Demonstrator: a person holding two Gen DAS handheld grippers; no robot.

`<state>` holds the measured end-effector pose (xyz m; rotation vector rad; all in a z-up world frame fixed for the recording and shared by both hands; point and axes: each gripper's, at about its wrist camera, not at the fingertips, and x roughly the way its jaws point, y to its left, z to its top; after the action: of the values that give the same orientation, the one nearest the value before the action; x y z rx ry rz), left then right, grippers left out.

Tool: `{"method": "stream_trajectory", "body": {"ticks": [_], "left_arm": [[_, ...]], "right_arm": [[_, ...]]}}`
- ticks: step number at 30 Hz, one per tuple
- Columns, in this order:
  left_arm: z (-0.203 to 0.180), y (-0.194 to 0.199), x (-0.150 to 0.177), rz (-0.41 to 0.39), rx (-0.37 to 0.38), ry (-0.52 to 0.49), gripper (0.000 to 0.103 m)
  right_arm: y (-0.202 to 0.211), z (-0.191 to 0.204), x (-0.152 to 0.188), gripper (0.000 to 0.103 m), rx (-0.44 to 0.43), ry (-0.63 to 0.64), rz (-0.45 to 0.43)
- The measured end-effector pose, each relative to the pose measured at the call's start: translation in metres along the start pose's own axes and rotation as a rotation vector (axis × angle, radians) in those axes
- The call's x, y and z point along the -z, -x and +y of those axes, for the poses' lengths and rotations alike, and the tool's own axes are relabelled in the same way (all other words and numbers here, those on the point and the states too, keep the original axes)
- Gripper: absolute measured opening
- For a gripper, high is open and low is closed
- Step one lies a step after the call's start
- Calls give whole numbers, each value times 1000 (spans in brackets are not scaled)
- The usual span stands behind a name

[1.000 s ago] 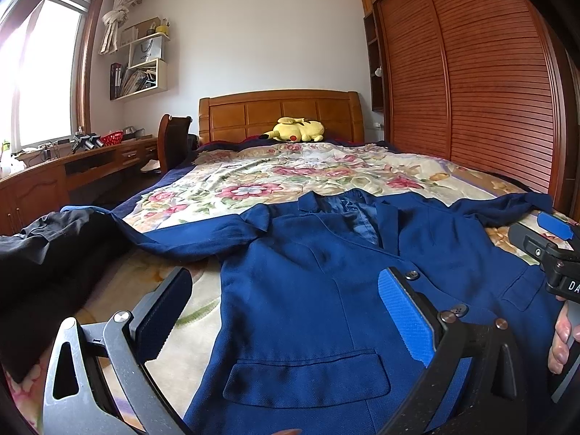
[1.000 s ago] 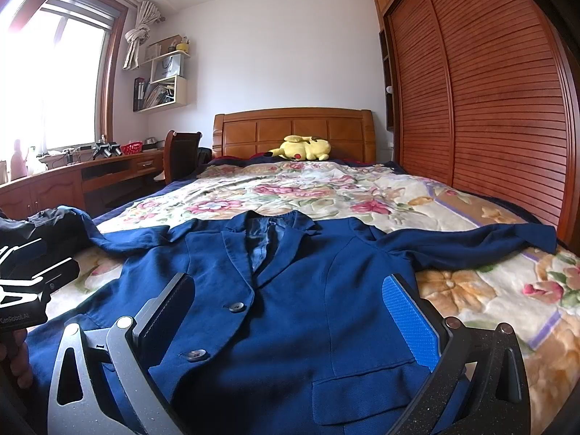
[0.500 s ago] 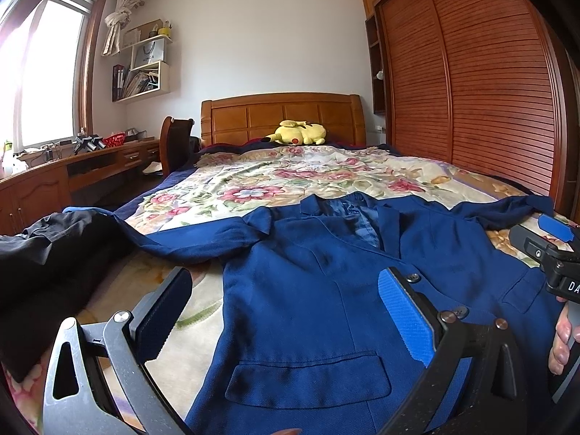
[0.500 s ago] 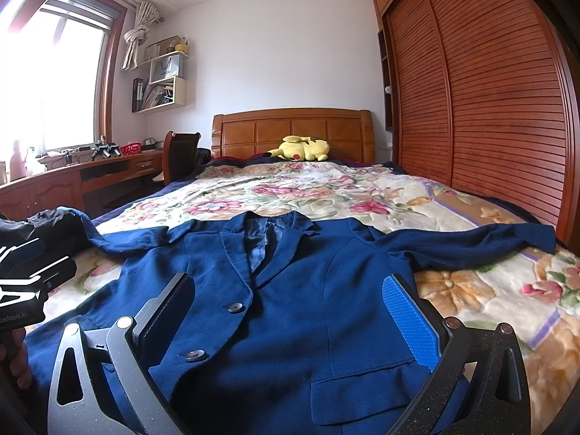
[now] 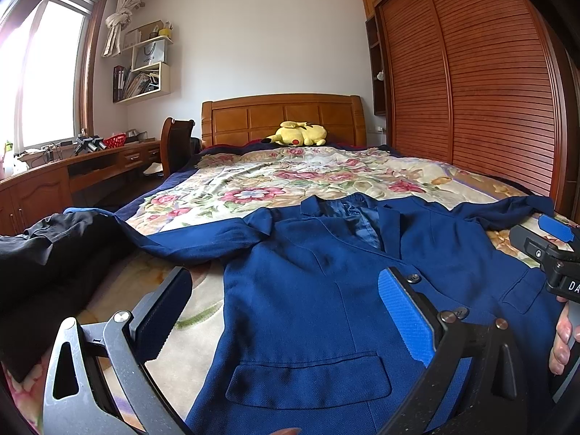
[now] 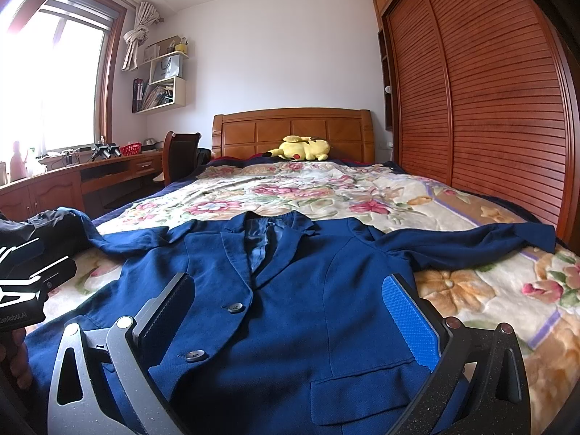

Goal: Fold large clothes

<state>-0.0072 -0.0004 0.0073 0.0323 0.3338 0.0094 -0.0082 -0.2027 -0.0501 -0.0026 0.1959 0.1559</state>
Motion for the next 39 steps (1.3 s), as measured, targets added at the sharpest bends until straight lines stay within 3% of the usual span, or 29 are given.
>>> {"method": "stream_trajectory", "body": {"ticks": [39], "left_arm": [[1, 0, 0, 6, 1, -7, 103]], "right_arm": [[0, 1, 0, 103, -4, 1, 3]]}}
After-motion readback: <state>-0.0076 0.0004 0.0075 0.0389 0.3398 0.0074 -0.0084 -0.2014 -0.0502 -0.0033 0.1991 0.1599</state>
